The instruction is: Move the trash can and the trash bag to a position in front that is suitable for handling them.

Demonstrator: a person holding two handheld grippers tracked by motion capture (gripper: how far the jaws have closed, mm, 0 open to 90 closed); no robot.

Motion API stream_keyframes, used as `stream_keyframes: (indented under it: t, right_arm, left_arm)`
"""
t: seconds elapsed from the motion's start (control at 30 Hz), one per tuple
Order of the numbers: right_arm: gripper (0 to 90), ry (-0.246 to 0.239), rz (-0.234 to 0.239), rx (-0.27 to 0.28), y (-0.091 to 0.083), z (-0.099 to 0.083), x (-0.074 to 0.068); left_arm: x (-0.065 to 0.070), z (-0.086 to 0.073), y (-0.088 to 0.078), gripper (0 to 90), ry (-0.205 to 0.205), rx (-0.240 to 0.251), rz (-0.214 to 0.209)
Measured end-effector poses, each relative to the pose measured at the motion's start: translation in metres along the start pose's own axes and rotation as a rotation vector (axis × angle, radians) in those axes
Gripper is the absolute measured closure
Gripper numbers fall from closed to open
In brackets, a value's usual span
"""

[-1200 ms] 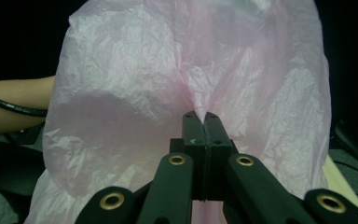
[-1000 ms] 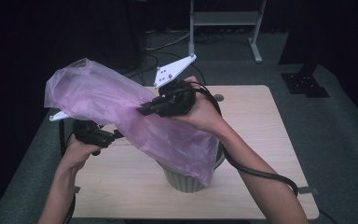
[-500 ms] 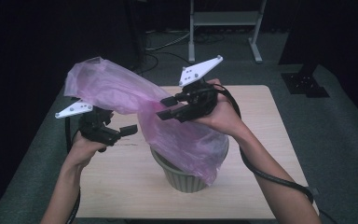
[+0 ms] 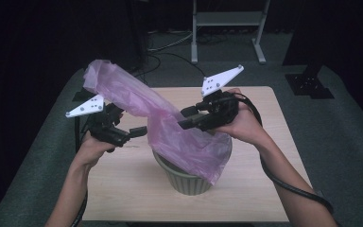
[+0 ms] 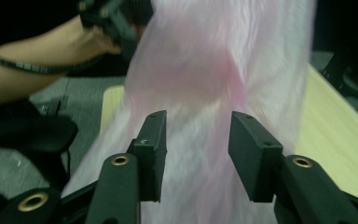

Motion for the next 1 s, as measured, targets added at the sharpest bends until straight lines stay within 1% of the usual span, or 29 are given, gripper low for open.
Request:
stream_keyframes:
  t: [0.03,0.1,0.13,0.17,0.2,0.23,0.27,0.3,0.33,0.37,0.4,0.47,0.5,0.53,0.57,0.6,0.63,0.67,0.7,0.73,0.77,0.8,0.83,0.87,0.9,0.93,0.97,1.0]
  right_arm:
    - [57.3,0.007,0.010,-0.035,-0.001,-0.010,-0.001]
    - [57.8,0.007,0.024,-0.070,0.000,-0.020,-0.003]
    - [59.0,0.013,0.044,-0.087,0.001,-0.025,-0.005]
    - [59.7,0.015,0.063,-0.106,0.002,-0.031,-0.007]
    - [60.4,0.020,0.073,-0.124,0.003,-0.036,-0.008]
    - [61.2,0.017,0.086,-0.148,0.005,-0.041,-0.010]
    - [61.2,0.017,0.086,-0.148,0.005,-0.041,-0.010]
    - [61.7,0.014,0.084,-0.191,0.011,-0.050,-0.010]
    - [62.5,0.010,0.086,-0.199,0.014,-0.052,-0.010]
    - [62.7,0.013,0.084,-0.213,0.017,-0.054,-0.011]
    - [62.8,0.012,0.075,-0.226,0.020,-0.056,-0.011]
    - [64.2,-0.015,0.050,-0.263,0.028,-0.058,-0.009]
    - [64.5,-0.021,0.036,-0.283,0.032,-0.059,-0.009]
    - [64.5,-0.021,0.036,-0.283,0.032,-0.059,-0.009]
    - [65.7,-0.037,0.014,-0.318,0.041,-0.059,-0.008]
    - [65.7,-0.037,0.014,-0.318,0.041,-0.059,-0.008]
    - [66.5,-0.048,-0.006,-0.341,0.050,-0.059,-0.005]
    - [66.5,-0.048,-0.006,-0.341,0.050,-0.059,-0.005]
    - [67.4,-0.059,-0.029,-0.361,0.058,-0.057,-0.002]
    - [67.4,-0.066,-0.041,-0.371,0.062,-0.057,0.000]
    - [67.4,-0.072,-0.050,-0.375,0.067,-0.055,0.002]
    - [67.4,-0.072,-0.050,-0.375,0.067,-0.055,0.002]
    - [67.4,-0.080,-0.080,-0.392,0.076,-0.053,0.007]
    - [67.4,-0.080,-0.080,-0.392,0.076,-0.053,0.007]
    - [67.4,-0.076,-0.113,-0.404,0.082,-0.051,0.012]
    - [67.4,-0.076,-0.113,-0.404,0.082,-0.051,0.012]
    - [67.3,-0.067,-0.144,-0.411,0.085,-0.051,0.017]
    - [67.3,-0.067,-0.144,-0.411,0.085,-0.051,0.017]
  left_arm:
    - [0.000,0.000,0.001,5.1,0.003,-0.001,-0.001]
    - [0.000,0.000,0.001,5.1,0.009,-0.005,0.003]
    - [0.001,0.000,0.002,5.1,0.007,-0.004,0.001]
    - [0.001,0.000,0.002,5.1,0.013,-0.007,0.002]
    - [0.002,-0.001,0.002,5.1,0.001,-0.008,0.000]
    - [0.002,-0.001,0.002,5.1,0.001,-0.008,0.000]
    - [0.001,-0.001,0.002,5.1,0.003,-0.011,0.000]
    - [0.001,0.000,0.003,5.1,0.005,-0.009,0.002]
    - [0.001,0.000,0.004,5.1,0.001,-0.009,0.000]
    - [0.001,0.000,0.004,5.1,0.008,-0.009,0.000]
    - [0.001,0.000,0.004,5.1,0.008,-0.009,0.000]
    - [0.002,0.001,0.005,5.1,0.002,-0.010,0.000]
    - [0.002,0.001,0.005,5.1,0.012,-0.009,-0.001]
    - [0.002,0.001,0.005,5.1,0.012,-0.009,-0.001]
    - [0.002,0.002,0.006,5.1,0.014,-0.010,-0.002]
    - [0.002,0.002,0.006,5.1,0.014,-0.010,-0.002]
    - [0.003,0.003,0.006,5.1,0.015,-0.009,-0.003]
    - [0.003,0.003,0.006,5.2,0.015,-0.009,-0.003]
    - [0.003,0.004,0.006,5.1,0.021,-0.007,-0.007]
    - [0.003,0.004,0.006,5.1,0.021,-0.007,-0.007]
    - [0.004,0.005,0.005,5.1,0.021,-0.007,-0.008]
    - [0.004,0.005,0.005,5.2,0.021,-0.007,-0.008]
    - [0.004,0.007,0.003,5.1,0.025,-0.001,-0.008]
    - [0.004,0.007,0.003,5.2,0.025,-0.001,-0.008]
    - [0.004,0.008,0.002,5.1,0.032,0.003,-0.009]
    - [0.004,0.008,0.002,5.1,0.032,0.003,-0.009]
    - [0.007,0.008,0.001,5.1,0.011,0.005,-0.012]
    - [0.007,0.008,0.001,5.1,0.011,0.005,-0.012]
Point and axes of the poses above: each handheld gripper's, and its own axes: y roughly forward along the jaws, z roughly out of its top, x roughly to its right, the point moved 6 cm from there along y, roughly forward along the jaws, and after that the axes turned 3 degrees about -y, right-handed, at the moved point
